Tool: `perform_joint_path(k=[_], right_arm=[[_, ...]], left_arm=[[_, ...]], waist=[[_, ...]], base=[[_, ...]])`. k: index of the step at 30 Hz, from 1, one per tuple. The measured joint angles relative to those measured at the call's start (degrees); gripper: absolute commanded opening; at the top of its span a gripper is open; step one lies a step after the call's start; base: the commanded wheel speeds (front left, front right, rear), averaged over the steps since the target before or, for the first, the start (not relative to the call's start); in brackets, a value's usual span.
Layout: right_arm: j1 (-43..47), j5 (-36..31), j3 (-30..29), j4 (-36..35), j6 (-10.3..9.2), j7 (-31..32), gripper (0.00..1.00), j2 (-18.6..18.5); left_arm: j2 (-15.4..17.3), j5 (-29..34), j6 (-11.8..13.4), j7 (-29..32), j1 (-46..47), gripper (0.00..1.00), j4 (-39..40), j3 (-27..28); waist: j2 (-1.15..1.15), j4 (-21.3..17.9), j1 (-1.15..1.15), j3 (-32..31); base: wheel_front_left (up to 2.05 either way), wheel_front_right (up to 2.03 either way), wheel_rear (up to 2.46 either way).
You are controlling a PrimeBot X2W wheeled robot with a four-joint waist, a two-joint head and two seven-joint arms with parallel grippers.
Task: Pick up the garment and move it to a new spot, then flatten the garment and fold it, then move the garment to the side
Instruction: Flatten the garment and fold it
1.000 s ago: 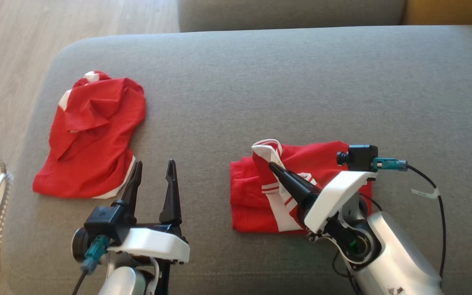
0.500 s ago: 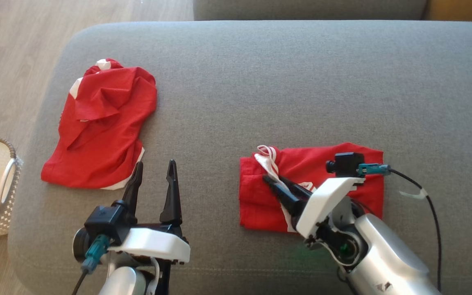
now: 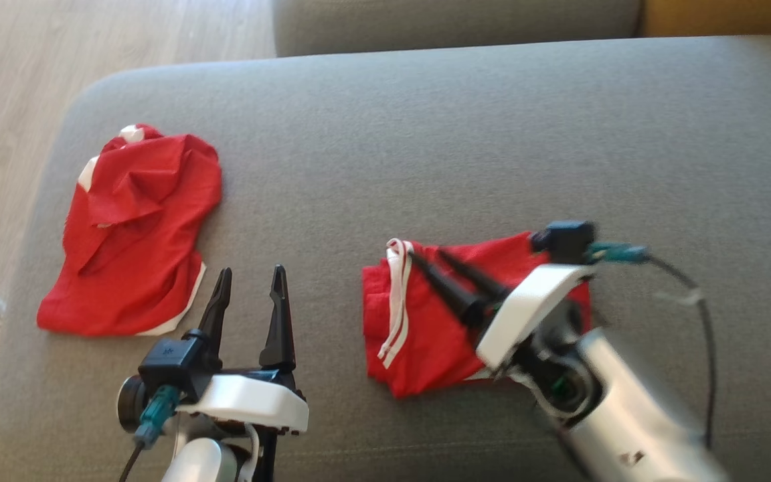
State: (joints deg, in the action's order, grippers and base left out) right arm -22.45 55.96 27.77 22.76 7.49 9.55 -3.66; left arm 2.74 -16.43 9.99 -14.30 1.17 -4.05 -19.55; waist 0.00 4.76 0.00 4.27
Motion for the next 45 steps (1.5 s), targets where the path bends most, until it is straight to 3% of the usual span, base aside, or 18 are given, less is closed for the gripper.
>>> perform_joint_path(k=[3,12,16,22,28,45], right_arm=[[0.0,-4.6,-5.9,-2.5,0.0,-0.1,1.0,0.0],[5.4,-28.5,-22.3,-14.7,0.0,1.4,1.0,-1.3],[10.5,-37.4,-24.3,-18.7,0.0,-1.0,1.0,-3.7],[17.3,-46.0,-26.9,-19.5,0.0,-10.5,1.0,-5.0],[21.7,-49.2,-28.8,-16.5,0.01,-18.5,1.0,-3.0],[21.8,-51.4,-29.5,-14.1,0.01,-22.8,1.0,-1.1]], left_arm=[[0.0,0.3,-0.4,0.0,-0.3,1.0,0.0,0.1],[0.0,0.7,-0.5,0.0,-0.8,1.0,0.1,0.2],[0.0,0.7,-0.4,0.0,-0.4,1.0,0.2,0.3],[0.0,0.9,-0.4,0.0,0.4,1.0,0.8,0.3],[0.0,0.9,-0.4,0.0,0.3,1.0,1.1,0.4],[0.0,0.9,-0.4,0.0,0.2,1.0,1.3,0.1]], waist=[[0.0,-1.1,0.0,-0.7],[0.0,-3.9,0.0,-1.0],[0.0,-4.5,0.0,-0.6],[0.0,-5.3,0.0,0.0],[0.0,-6.1,0.0,0.0],[0.0,-6.0,0.0,0.0]], base=[[0.0,0.0,0.0],[0.0,0.0,0.0],[0.0,0.0,0.0],[0.0,0.0,0.0],[0.0,0.0,0.0],[0.0,0.0,0.0]])
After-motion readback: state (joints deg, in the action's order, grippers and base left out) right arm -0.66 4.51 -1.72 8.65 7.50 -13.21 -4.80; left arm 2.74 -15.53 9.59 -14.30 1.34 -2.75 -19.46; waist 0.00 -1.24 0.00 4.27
